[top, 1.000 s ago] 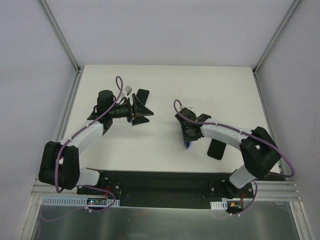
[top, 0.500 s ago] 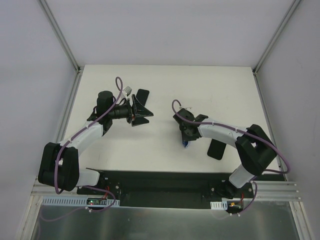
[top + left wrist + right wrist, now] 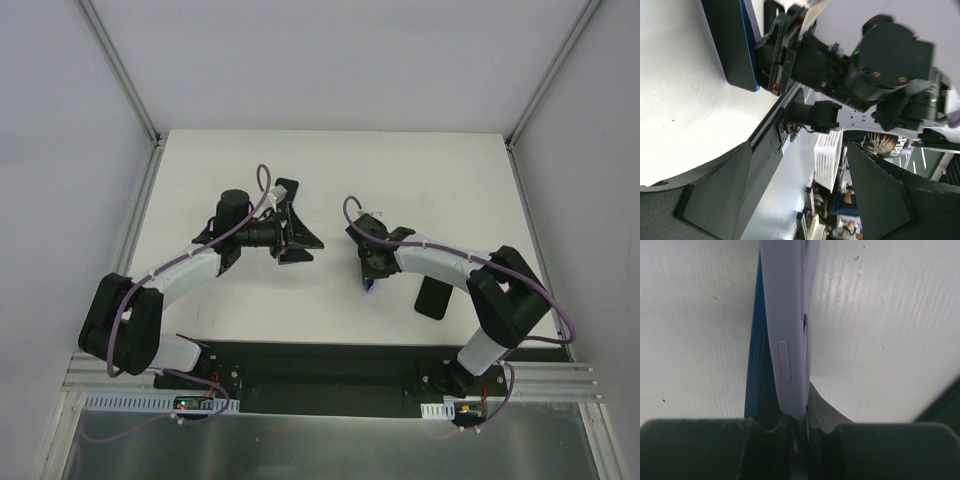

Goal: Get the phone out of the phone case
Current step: Remove the phone case from the phone.

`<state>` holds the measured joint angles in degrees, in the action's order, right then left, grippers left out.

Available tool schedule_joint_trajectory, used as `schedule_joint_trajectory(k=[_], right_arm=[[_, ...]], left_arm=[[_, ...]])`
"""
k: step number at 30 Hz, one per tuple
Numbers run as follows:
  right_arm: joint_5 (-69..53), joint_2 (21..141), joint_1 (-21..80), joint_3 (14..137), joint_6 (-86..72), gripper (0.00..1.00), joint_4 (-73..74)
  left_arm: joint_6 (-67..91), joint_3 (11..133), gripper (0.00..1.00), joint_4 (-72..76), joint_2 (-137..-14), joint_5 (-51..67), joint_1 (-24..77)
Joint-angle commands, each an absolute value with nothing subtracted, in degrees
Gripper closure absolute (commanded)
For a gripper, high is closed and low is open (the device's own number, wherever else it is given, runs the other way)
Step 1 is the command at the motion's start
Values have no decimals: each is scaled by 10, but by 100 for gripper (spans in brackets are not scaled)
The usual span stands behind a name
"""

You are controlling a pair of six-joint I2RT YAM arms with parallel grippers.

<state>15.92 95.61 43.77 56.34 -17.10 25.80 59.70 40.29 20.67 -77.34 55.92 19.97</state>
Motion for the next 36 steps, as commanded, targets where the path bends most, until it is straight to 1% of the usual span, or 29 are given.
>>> schedule_joint_trajectory(k=[1, 4, 8, 10, 12, 13, 15, 16, 18, 19, 21, 24, 31, 36], right_arm=[[44, 1047, 432, 519, -194, 99, 138], [5, 1036, 429, 529, -195, 99, 146], [-87, 1025, 423, 564, -211, 99, 180], [-126, 1008, 421, 572, -221, 99, 192], [-138, 1004, 419, 602, -229, 99, 216], [-148, 1005, 419, 613, -232, 99, 248], [-158, 1005, 418, 641, -240, 99, 272], [-174, 1001, 418, 649, -244, 99, 286], [-183, 1004, 417, 667, -256, 99, 310], [-186, 1009, 417, 695, -257, 99, 347], [-180, 1018, 417, 725, -259, 98, 410], [-167, 1020, 418, 756, -263, 99, 449], [-163, 998, 417, 752, -290, 99, 452], [-167, 1006, 417, 757, -305, 98, 453]], left_arm=[[575, 398, 25, 239, -808, 530, 249], [549, 404, 27, 242, -829, 513, 277], [497, 399, 29, 244, -829, 484, 300], [459, 391, 30, 247, -810, 467, 308], [425, 382, 31, 248, -794, 452, 323], [415, 381, 33, 244, -780, 435, 327], [384, 384, 34, 215, -765, 404, 341], [371, 388, 34, 201, -751, 369, 346], [326, 401, 33, 155, -737, 333, 365], [315, 406, 33, 141, -728, 304, 371], [288, 414, 32, 119, -722, 283, 383], [259, 421, 34, 103, -720, 247, 391], [230, 432, 37, 71, -723, 166, 426], [227, 440, 37, 69, -729, 153, 457]])
